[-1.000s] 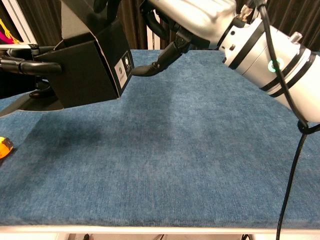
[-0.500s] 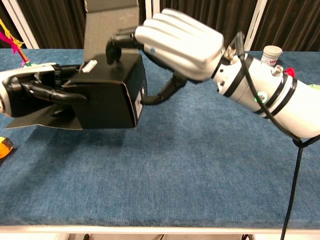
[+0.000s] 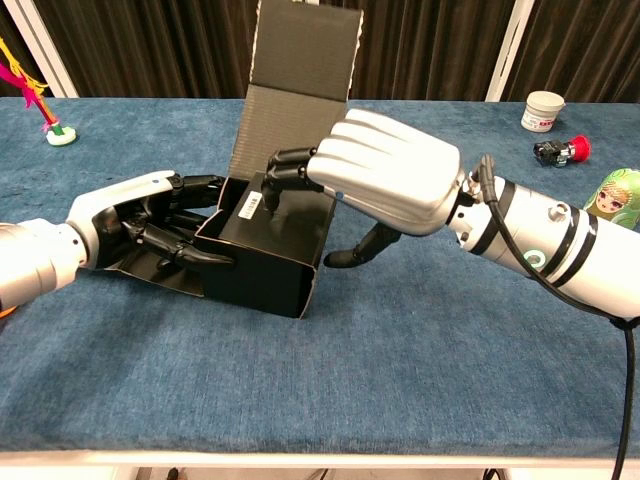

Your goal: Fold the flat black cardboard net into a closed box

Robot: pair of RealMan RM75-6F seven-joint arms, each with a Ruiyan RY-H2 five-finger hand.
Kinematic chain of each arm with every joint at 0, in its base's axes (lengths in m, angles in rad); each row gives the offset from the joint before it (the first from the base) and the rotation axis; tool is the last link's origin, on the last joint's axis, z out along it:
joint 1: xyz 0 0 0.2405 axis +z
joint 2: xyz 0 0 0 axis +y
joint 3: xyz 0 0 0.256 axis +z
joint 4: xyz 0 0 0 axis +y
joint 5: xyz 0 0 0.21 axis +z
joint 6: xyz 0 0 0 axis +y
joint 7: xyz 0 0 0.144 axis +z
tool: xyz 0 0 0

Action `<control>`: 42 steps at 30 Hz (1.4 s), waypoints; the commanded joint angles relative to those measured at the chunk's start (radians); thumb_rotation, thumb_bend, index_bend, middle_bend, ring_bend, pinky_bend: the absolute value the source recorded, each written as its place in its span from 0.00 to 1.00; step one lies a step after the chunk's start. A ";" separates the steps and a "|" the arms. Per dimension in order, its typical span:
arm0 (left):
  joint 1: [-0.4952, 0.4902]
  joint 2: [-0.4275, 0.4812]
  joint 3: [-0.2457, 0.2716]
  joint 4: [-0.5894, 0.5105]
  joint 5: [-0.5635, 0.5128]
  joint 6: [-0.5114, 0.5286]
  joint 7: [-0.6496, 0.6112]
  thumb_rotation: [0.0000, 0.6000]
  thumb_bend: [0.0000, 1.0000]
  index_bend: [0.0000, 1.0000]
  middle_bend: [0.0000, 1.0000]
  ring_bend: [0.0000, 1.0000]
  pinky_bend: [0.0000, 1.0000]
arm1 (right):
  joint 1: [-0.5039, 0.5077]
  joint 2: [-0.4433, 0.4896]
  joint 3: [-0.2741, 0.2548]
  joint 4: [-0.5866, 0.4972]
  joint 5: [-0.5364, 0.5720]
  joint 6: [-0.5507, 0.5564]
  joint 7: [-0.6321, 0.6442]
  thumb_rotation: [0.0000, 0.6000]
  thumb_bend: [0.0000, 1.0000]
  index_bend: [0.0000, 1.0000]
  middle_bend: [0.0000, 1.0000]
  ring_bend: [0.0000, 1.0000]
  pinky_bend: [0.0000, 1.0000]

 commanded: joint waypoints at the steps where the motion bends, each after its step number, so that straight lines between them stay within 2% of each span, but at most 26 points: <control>1: -0.001 -0.003 -0.007 -0.001 -0.014 -0.015 0.010 1.00 0.00 0.28 0.29 0.54 0.85 | 0.000 -0.030 -0.017 0.053 -0.011 0.020 0.011 1.00 0.04 0.43 0.38 0.77 1.00; 8: -0.006 0.021 -0.017 -0.023 -0.034 -0.063 0.006 1.00 0.00 0.23 0.27 0.54 0.85 | 0.008 -0.056 -0.022 0.108 -0.001 0.034 0.042 1.00 0.06 0.43 0.38 0.77 1.00; 16: -0.007 0.032 -0.015 -0.036 -0.010 -0.071 0.001 1.00 0.00 0.19 0.25 0.53 0.84 | 0.021 -0.054 -0.030 0.112 0.005 0.031 0.048 1.00 0.06 0.43 0.38 0.77 1.00; 33: -0.001 0.022 -0.009 -0.029 0.006 -0.062 0.045 1.00 0.00 0.15 0.23 0.53 0.84 | 0.026 -0.004 -0.060 0.023 0.021 -0.027 0.023 1.00 0.06 0.43 0.40 0.77 1.00; 42: -0.001 0.023 -0.009 -0.038 0.011 -0.063 0.059 0.99 0.00 0.15 0.23 0.53 0.84 | 0.050 0.011 -0.046 -0.019 0.029 -0.065 -0.021 1.00 0.08 0.43 0.40 0.77 1.00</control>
